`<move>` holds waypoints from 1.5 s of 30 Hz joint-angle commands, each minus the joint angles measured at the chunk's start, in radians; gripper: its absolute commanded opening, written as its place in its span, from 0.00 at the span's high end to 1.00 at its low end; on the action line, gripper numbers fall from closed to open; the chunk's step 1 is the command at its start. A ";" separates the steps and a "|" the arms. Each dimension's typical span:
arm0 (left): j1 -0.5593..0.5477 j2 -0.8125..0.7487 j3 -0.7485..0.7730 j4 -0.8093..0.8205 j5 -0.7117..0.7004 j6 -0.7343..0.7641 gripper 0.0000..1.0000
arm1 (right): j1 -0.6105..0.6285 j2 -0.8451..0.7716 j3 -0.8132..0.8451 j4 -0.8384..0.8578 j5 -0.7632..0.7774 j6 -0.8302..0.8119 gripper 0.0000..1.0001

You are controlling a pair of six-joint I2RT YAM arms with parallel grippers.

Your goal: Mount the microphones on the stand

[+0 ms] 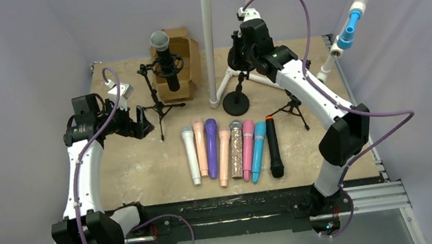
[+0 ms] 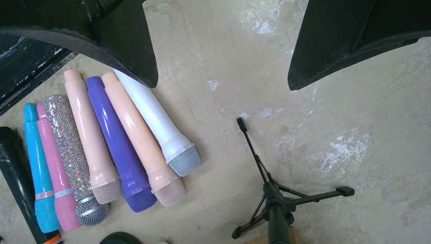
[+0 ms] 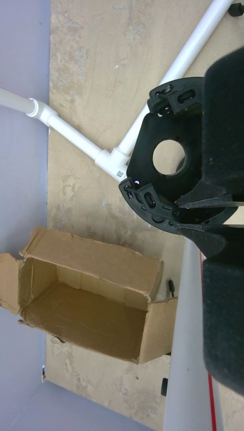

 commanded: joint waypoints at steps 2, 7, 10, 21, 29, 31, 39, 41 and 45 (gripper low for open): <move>0.000 -0.023 -0.007 0.023 0.006 0.004 0.00 | 0.001 0.001 0.099 -0.028 -0.009 0.003 0.99; 0.001 -0.025 -0.006 0.016 0.007 0.003 0.00 | 0.003 0.051 0.152 -0.098 0.019 -0.023 0.67; 0.001 -0.025 -0.004 0.013 0.008 -0.002 0.00 | 0.005 0.030 0.151 -0.088 0.056 -0.020 0.46; 0.000 -0.004 0.052 -0.054 0.016 -0.017 0.00 | 0.161 -0.198 0.018 -0.082 0.262 0.027 0.44; 0.004 -0.056 0.057 -0.084 0.013 -0.012 0.00 | 0.251 -0.439 -0.481 -0.136 0.231 0.319 0.50; 0.004 -0.062 0.067 -0.095 0.010 -0.012 0.00 | 0.264 -0.471 -0.566 -0.140 0.220 0.355 0.51; 0.004 -0.089 0.082 -0.118 0.015 -0.022 0.00 | 0.297 -0.412 -0.761 -0.109 0.213 0.426 0.54; 0.004 -0.105 0.072 -0.106 0.006 -0.031 0.00 | 0.303 -0.397 -0.796 -0.081 0.209 0.437 0.55; 0.004 -0.118 0.078 -0.117 -0.011 -0.033 0.00 | 0.304 -0.368 -0.840 -0.026 0.202 0.445 0.57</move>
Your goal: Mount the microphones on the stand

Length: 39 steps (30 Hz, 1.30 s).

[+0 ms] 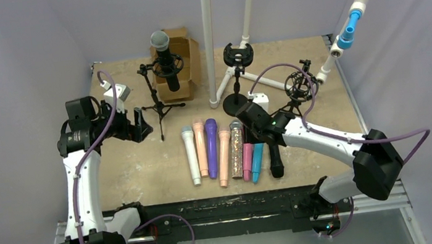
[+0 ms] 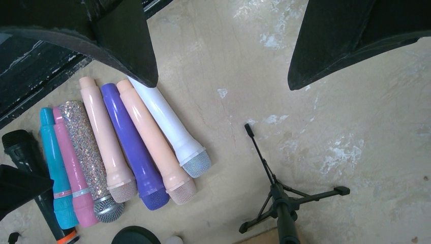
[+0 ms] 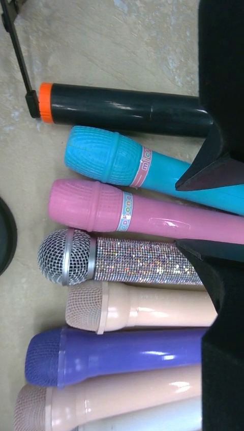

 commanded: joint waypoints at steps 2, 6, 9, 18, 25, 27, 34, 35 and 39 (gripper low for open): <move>0.005 -0.031 0.031 -0.012 -0.007 -0.024 0.00 | 0.004 0.035 -0.035 0.096 -0.005 0.046 0.59; 0.005 -0.044 0.029 -0.009 -0.009 -0.028 0.00 | 0.005 0.090 -0.039 0.132 -0.010 0.046 0.61; 0.004 -0.063 0.016 0.012 0.004 -0.029 0.00 | 0.005 0.121 -0.030 0.144 -0.009 0.044 0.61; 0.005 -0.029 0.050 -0.018 0.051 -0.057 0.00 | 0.012 0.191 -0.024 0.144 0.009 0.047 0.58; -0.022 -0.038 0.081 0.004 0.091 -0.098 0.00 | 0.036 0.252 -0.011 0.158 0.009 0.062 0.55; -0.041 -0.038 0.084 -0.011 0.078 -0.086 0.00 | 0.039 0.265 -0.010 0.164 0.008 0.068 0.54; -0.085 -0.040 0.059 -0.027 0.065 -0.072 0.00 | 0.041 0.285 -0.016 0.187 0.006 0.074 0.54; -0.094 -0.040 0.060 -0.029 0.064 -0.072 0.00 | 0.041 0.290 -0.015 0.189 0.003 0.074 0.56; -0.145 -0.036 0.086 -0.072 0.060 -0.067 0.00 | 0.048 0.256 -0.019 0.203 -0.006 0.078 0.74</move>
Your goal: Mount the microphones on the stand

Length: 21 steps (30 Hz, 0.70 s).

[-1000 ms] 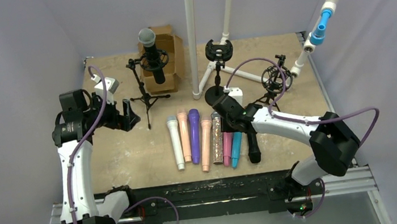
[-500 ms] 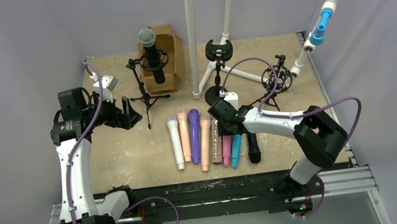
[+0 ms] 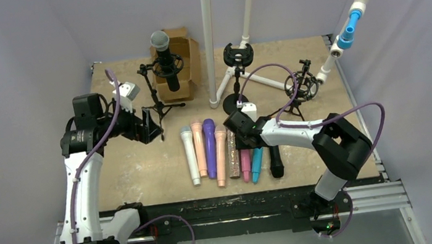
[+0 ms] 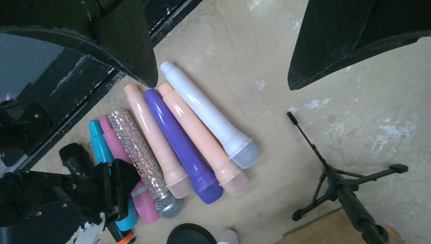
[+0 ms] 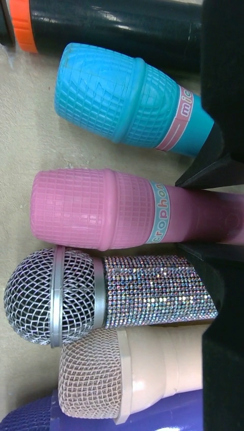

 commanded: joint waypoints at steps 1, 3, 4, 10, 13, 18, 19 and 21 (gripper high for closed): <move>-0.050 -0.009 0.053 -0.050 0.012 0.001 0.00 | 0.019 -0.038 0.009 0.035 -0.010 0.027 0.78; -0.066 -0.010 0.075 -0.064 0.031 -0.008 0.00 | 0.027 -0.093 0.014 0.022 -0.004 0.035 0.86; -0.068 -0.012 0.088 -0.066 0.038 -0.015 0.00 | 0.031 -0.126 0.021 0.013 0.002 0.039 0.88; -0.130 -0.030 0.129 -0.060 0.087 -0.076 0.00 | 0.063 -0.316 0.120 -0.048 0.025 0.050 0.94; -0.187 -0.026 0.163 -0.079 0.114 -0.082 0.00 | 0.088 -0.387 0.183 -0.041 0.031 0.040 0.95; -0.315 -0.027 0.198 -0.046 0.170 -0.140 0.00 | 0.153 -0.410 0.325 0.036 0.039 -0.042 0.95; -0.340 -0.024 0.202 -0.038 0.177 -0.150 0.00 | 0.166 -0.401 0.354 0.060 0.040 -0.072 0.95; -0.385 -0.004 0.215 -0.028 0.187 -0.164 0.00 | 0.200 -0.385 0.409 0.120 0.054 -0.138 0.95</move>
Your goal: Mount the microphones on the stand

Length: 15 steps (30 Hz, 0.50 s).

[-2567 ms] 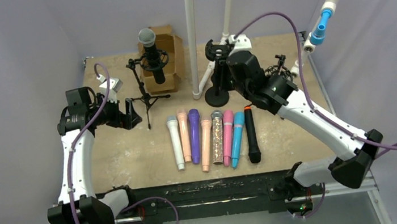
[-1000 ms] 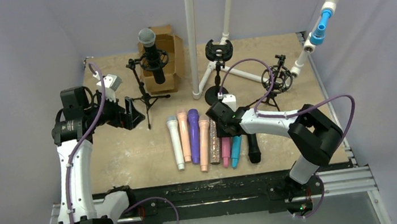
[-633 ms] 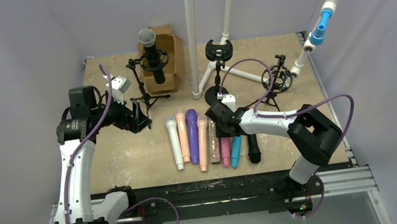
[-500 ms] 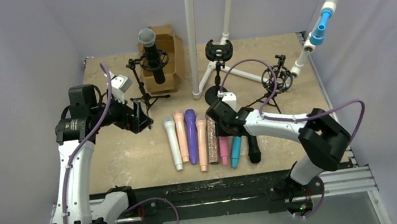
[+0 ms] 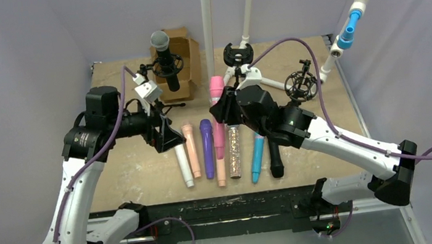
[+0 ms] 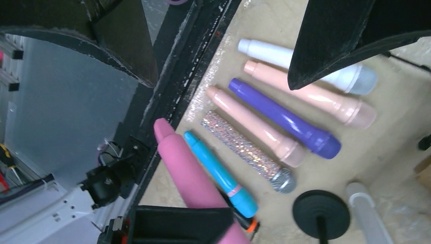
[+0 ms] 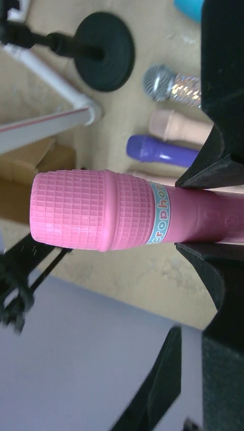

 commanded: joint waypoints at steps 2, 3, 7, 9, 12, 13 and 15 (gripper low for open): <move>-0.098 0.029 0.059 0.056 0.089 -0.081 0.00 | 0.074 0.030 0.148 0.193 0.048 -0.170 0.95; -0.103 0.037 0.057 0.068 0.102 -0.085 0.00 | 0.088 0.037 0.164 0.232 0.052 -0.194 0.95; -0.114 0.050 0.036 0.135 0.128 -0.116 0.00 | 0.167 0.063 0.184 0.387 0.123 -0.294 0.95; -0.114 0.054 0.027 0.169 0.160 -0.135 0.00 | 0.202 0.070 0.165 0.469 0.161 -0.333 0.95; -0.114 0.050 0.003 0.231 0.200 -0.171 0.00 | 0.231 0.075 0.134 0.560 0.181 -0.371 0.96; -0.114 0.046 -0.004 0.248 0.206 -0.173 0.00 | 0.242 0.076 0.124 0.586 0.194 -0.386 0.96; -0.114 0.039 -0.015 0.263 0.217 -0.161 0.00 | 0.253 0.071 0.105 0.633 0.206 -0.405 0.96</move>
